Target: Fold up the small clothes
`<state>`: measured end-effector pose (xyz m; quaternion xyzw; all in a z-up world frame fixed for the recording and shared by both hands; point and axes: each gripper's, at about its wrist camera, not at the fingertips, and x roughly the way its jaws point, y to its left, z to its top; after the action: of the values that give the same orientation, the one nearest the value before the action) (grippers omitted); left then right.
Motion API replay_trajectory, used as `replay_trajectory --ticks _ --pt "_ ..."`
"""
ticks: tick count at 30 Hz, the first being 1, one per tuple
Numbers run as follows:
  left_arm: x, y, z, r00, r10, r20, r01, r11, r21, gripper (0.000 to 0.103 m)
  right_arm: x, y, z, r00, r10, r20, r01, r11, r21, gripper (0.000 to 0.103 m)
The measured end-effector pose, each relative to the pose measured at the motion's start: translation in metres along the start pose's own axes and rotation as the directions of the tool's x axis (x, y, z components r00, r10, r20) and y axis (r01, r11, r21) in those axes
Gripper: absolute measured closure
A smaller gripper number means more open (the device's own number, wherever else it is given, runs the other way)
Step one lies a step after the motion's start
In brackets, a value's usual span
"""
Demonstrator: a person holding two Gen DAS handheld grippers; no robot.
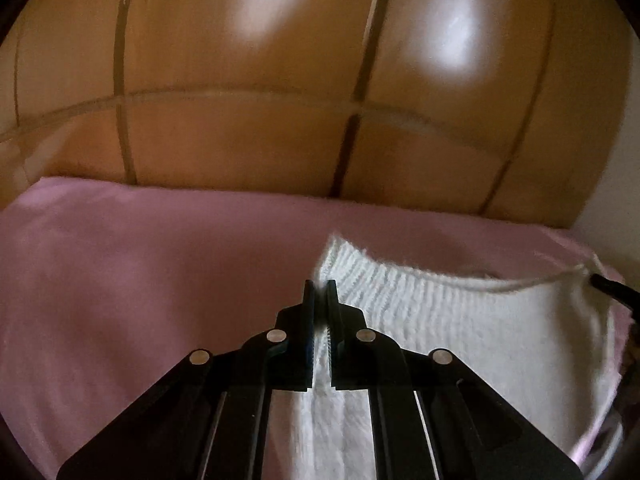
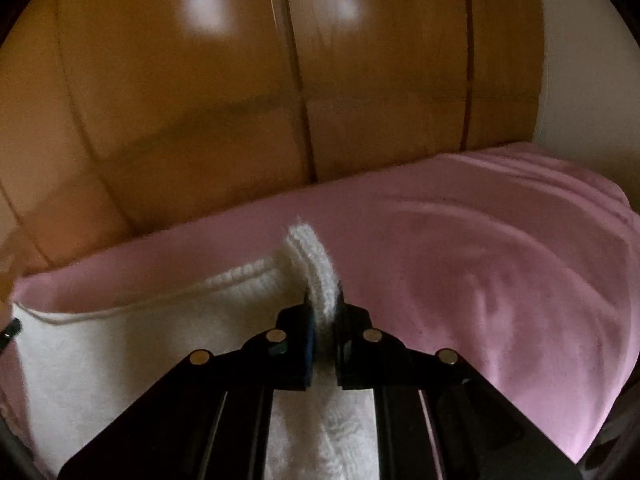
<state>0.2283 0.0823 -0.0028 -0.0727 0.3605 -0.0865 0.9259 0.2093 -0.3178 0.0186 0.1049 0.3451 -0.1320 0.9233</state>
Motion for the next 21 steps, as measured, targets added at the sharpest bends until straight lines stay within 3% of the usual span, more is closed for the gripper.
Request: replay_trajectory --ticks 5,6,7,8,9,10,11,13,16,18,21 --pt "0.049 -0.003 -0.014 0.987 0.065 -0.149 -0.061 0.998 0.032 0.098 0.060 0.001 -0.019 0.988 -0.048 -0.149 0.049 0.999 0.001 0.092" --pt "0.045 -0.003 -0.015 0.988 0.070 -0.136 -0.066 0.997 0.038 0.098 0.059 0.001 -0.021 0.988 -0.048 -0.146 0.049 0.999 0.002 0.080" --pt "0.039 -0.002 -0.015 0.990 0.076 -0.118 -0.072 0.996 0.043 0.089 0.054 0.000 -0.022 0.991 -0.048 -0.129 0.049 0.999 0.003 0.054" --pt "0.029 -0.002 -0.013 0.992 0.073 -0.099 -0.070 0.997 0.037 0.070 0.047 -0.002 -0.021 0.992 -0.063 -0.105 0.064 0.998 0.002 0.045" --pt "0.019 0.000 -0.012 0.995 0.059 -0.079 -0.058 0.998 0.020 0.058 0.040 -0.003 -0.020 0.994 -0.075 -0.080 0.075 0.997 0.002 0.042" --pt "0.007 0.002 -0.013 0.998 0.035 -0.049 -0.035 0.999 -0.003 0.044 0.027 -0.003 -0.018 0.996 -0.081 -0.046 0.081 0.997 0.000 0.042" --pt "-0.007 0.002 -0.012 1.000 -0.007 -0.008 0.007 1.000 -0.025 0.041 0.018 -0.001 -0.018 0.997 -0.068 -0.031 0.068 0.998 -0.001 0.042" --pt "-0.020 -0.004 -0.013 0.996 -0.087 0.002 0.087 0.996 -0.020 0.040 0.001 0.006 -0.019 1.000 -0.014 -0.015 0.014 1.000 -0.010 0.042" --pt "-0.019 -0.028 -0.021 0.986 -0.163 -0.047 0.164 0.986 0.034 0.040 -0.014 0.038 -0.031 0.992 0.117 -0.048 -0.120 0.990 -0.075 0.046" --pt "-0.008 -0.048 -0.031 0.980 -0.175 -0.094 0.184 0.979 0.088 0.040 -0.012 0.057 -0.041 0.983 0.158 -0.089 -0.168 0.980 -0.109 0.049" --pt "0.014 -0.069 -0.044 0.973 -0.157 -0.169 0.183 0.972 0.145 0.047 0.000 0.086 -0.059 0.971 0.172 -0.164 -0.200 0.965 -0.171 0.065"
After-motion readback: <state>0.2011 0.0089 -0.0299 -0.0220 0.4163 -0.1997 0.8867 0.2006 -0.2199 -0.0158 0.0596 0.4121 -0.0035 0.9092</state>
